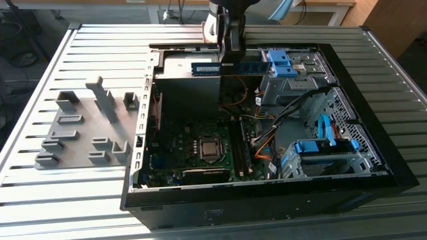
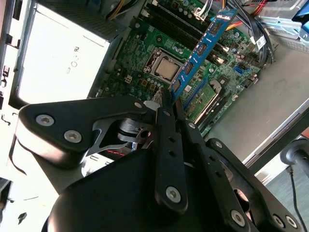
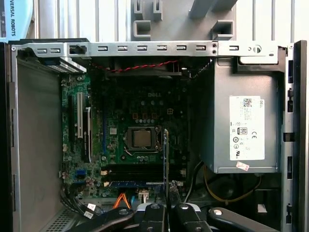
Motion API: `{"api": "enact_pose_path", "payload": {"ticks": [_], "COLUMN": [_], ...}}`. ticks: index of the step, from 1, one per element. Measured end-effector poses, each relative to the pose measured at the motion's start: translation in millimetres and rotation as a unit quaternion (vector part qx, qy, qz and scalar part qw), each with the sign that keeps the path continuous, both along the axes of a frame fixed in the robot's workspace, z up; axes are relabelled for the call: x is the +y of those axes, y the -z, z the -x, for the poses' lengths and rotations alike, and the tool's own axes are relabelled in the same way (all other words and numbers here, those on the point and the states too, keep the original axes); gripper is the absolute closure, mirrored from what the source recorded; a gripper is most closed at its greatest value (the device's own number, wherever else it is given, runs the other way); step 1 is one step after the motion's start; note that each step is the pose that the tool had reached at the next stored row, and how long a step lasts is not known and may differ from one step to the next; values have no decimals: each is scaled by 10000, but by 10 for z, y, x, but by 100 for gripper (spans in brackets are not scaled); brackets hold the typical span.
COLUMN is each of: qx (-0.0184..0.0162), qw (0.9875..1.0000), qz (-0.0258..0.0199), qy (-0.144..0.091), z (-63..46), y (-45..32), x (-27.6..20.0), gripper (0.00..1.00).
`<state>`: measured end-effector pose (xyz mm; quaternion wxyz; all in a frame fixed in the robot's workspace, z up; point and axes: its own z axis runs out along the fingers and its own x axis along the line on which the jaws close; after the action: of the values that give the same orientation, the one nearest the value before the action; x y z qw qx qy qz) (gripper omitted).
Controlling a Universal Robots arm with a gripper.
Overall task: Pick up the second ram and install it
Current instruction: 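Insert the second ram into the second slot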
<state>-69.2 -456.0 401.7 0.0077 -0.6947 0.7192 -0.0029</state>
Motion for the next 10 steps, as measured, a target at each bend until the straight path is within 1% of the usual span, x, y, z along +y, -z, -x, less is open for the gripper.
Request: {"api": "enact_pose_path", "payload": {"ticks": [4,7,10], "qx": [0,0,0], "qw": [9996,9988,9980], "qz": [0,0,1], "qy": [265,483,639], "z": [0,0,0], "y": [2,4,5], "x": [0,0,0], "gripper": [86,86,86]}}
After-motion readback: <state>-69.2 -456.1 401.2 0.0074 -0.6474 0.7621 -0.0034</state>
